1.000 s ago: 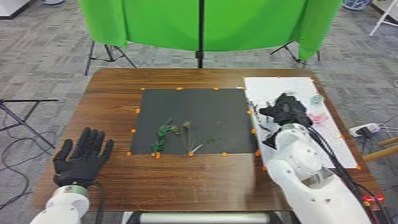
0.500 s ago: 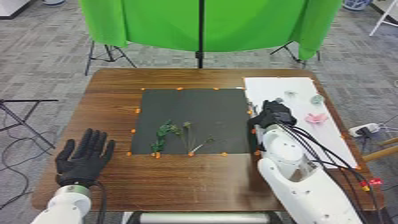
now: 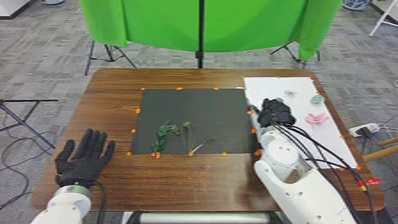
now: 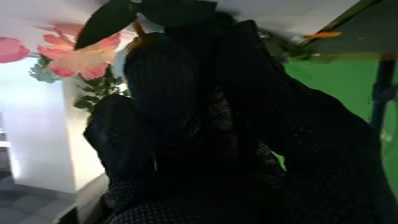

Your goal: Arrange flowers

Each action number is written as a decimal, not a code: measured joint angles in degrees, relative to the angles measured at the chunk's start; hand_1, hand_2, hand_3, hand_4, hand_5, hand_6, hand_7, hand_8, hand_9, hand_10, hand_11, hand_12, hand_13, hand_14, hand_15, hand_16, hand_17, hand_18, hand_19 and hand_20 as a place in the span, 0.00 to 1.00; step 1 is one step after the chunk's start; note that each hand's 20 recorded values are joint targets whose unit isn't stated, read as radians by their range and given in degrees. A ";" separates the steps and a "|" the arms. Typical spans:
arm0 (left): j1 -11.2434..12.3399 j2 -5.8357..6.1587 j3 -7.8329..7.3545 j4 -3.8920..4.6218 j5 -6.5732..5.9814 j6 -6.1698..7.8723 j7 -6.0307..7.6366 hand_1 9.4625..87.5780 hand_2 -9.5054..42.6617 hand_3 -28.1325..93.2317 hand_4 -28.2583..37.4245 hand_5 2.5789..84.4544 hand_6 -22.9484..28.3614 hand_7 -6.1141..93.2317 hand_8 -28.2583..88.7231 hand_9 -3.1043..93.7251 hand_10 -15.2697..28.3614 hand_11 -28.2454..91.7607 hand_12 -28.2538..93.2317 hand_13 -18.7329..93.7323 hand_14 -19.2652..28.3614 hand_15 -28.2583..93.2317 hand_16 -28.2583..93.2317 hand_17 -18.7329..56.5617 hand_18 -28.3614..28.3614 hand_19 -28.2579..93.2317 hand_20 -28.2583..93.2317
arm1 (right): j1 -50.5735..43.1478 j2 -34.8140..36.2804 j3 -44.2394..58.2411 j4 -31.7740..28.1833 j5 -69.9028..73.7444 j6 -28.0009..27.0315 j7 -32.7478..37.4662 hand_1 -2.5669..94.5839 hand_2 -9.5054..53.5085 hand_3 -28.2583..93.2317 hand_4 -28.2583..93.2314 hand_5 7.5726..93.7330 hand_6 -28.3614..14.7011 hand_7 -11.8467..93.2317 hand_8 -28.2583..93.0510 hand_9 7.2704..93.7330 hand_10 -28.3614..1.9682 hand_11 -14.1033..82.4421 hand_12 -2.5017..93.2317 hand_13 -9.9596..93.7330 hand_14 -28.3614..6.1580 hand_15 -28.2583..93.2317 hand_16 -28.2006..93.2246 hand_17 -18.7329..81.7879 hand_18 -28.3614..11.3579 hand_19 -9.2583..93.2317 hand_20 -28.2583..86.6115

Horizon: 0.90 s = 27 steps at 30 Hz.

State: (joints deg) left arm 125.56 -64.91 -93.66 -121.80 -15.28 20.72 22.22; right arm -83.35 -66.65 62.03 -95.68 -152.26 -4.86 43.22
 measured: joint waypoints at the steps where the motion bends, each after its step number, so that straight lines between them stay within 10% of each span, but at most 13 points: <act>1: 0.05 -0.08 -0.08 -0.06 -0.30 0.00 0.00 0.24 0.46 0.92 0.00 0.58 0.67 0.19 0.16 0.47 0.72 0.48 0.33 0.44 0.76 0.63 0.16 0.15 0.76 0.58 0.39 | -0.17 0.00 0.15 -0.02 0.30 0.99 0.12 0.64 0.00 0.88 0.00 0.88 0.60 0.41 0.37 0.99 0.57 0.30 0.47 0.93 0.63 0.69 0.54 0.71 0.07 1.00 0.72; 27: -0.72 0.47 0.47 0.22 -1.45 -0.07 -0.56 0.24 0.46 0.92 0.00 0.58 0.67 0.19 0.16 0.47 0.73 0.47 0.33 0.44 0.76 0.63 0.16 0.15 0.76 0.58 0.39 | -7.60 -2.44 6.82 -22.09 22.39 4.16 13.36 0.55 0.00 0.94 0.09 0.85 0.64 0.46 0.40 0.97 0.55 0.35 0.49 0.93 0.63 0.70 0.53 0.73 0.04 1.00 0.75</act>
State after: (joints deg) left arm 124.84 -64.44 -93.19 -121.58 -16.73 20.64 21.66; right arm -90.95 -69.09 68.84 -117.77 -129.87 -0.70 56.58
